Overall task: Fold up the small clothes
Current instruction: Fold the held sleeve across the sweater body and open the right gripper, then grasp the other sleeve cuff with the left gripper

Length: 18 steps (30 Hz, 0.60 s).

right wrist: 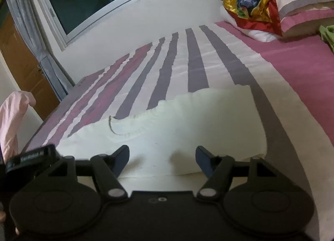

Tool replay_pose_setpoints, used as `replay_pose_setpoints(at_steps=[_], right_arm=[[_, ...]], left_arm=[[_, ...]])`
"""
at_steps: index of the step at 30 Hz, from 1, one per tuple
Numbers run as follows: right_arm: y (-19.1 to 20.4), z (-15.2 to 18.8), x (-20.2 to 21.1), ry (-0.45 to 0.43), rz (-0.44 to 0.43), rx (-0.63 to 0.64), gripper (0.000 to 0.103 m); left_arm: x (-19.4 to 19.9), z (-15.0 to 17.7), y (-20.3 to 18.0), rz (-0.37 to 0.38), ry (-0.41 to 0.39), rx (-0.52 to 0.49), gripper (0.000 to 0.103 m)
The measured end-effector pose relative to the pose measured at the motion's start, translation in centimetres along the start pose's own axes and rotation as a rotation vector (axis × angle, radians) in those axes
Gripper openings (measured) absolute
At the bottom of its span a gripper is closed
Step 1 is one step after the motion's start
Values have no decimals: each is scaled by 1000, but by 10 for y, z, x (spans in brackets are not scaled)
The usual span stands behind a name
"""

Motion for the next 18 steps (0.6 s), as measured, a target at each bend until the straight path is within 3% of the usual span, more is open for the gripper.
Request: replay_pose_setpoints(at_steps=[7, 9, 10, 13, 18], right_arm=[[-9, -3, 7, -23, 7, -15, 72], [-11, -3, 7, -27, 9, -19, 73], [-12, -3, 8, -29, 11, -18, 73], [-15, -2, 9, -33, 16, -24, 73], [-17, -2, 12, -34, 24, -18, 73]], left_arm=[[-20, -8, -1, 79, -15, 131, 102], [-25, -9, -3, 95, -13, 138, 67], [-32, -7, -3, 132, 14, 159, 43], [-45, -1, 4, 170, 48, 252, 40], [-49, 1, -7, 150, -18, 208, 40]])
Point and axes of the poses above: each gripper's, at about its wrist camera, not at the fingertips, and x roughly against the way its jaws point, y to its left, z to its underside, the point moved 7 cm from there along -x, roughly the way its jaws point, and after that the axes turned 5 degrees about -z, right-handed, at the moved point
